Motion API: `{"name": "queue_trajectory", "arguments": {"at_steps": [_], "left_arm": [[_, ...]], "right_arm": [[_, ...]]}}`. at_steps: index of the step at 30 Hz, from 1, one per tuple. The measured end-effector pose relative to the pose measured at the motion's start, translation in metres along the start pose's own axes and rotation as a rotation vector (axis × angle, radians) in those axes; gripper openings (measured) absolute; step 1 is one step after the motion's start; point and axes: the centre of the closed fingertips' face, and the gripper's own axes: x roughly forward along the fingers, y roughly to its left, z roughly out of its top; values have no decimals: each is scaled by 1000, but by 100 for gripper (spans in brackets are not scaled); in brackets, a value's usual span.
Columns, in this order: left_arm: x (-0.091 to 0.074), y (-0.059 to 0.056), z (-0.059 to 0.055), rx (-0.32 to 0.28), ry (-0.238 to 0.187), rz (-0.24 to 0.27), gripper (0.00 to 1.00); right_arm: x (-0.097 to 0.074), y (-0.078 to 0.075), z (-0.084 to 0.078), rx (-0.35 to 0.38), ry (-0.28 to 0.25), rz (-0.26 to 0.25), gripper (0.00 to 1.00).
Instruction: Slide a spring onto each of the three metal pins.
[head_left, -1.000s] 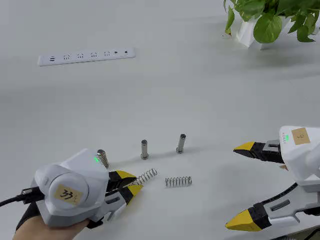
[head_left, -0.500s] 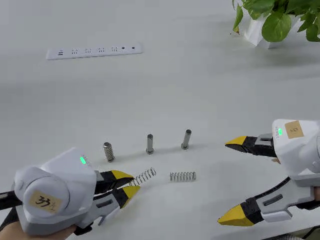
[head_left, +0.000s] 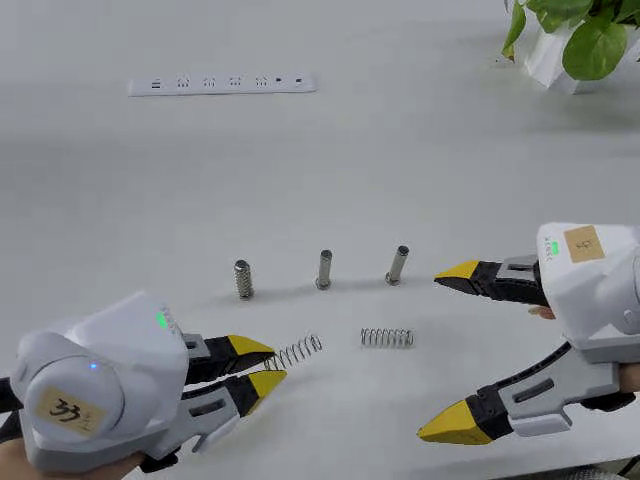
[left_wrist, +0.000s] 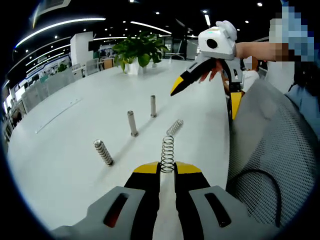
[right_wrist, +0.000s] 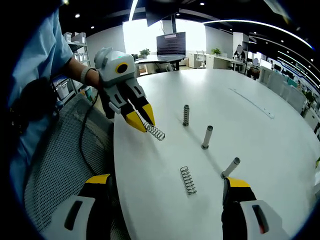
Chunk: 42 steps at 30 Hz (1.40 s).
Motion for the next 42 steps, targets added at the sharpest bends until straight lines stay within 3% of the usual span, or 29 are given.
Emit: {"name": "queue_trajectory", "arguments": {"at_steps": [5, 12, 19, 22, 26, 35, 40, 42], "left_arm": [[-5, -4, 2, 20, -8, -5, 7], [-8, -8, 6, 28, -25, -13, 7], [-10, -15, 8, 42, -29, -29, 7], [-12, -19, 12, 48, -41, -43, 7], [-13, -23, 18, 51, -52, -56, 7], [-13, -32, 38, 64, -101, -94, 7], [-11, -33, 41, 58, -115, -103, 7], [-11, -33, 42, 59, -118, -106, 7]], "right_arm": [[5, 7, 18, -16, -13, 35, 86], [14, 22, 37, -1, -37, 127, 69], [21, 28, 38, 8, -26, 190, 56], [23, 29, 38, 14, -28, 225, 45], [24, 30, 41, 28, -36, 257, 38], [21, 34, 48, -18, -69, 328, 27], [18, 35, 50, -44, -82, 353, 13], [18, 35, 51, -46, -87, 351, 12]]}}
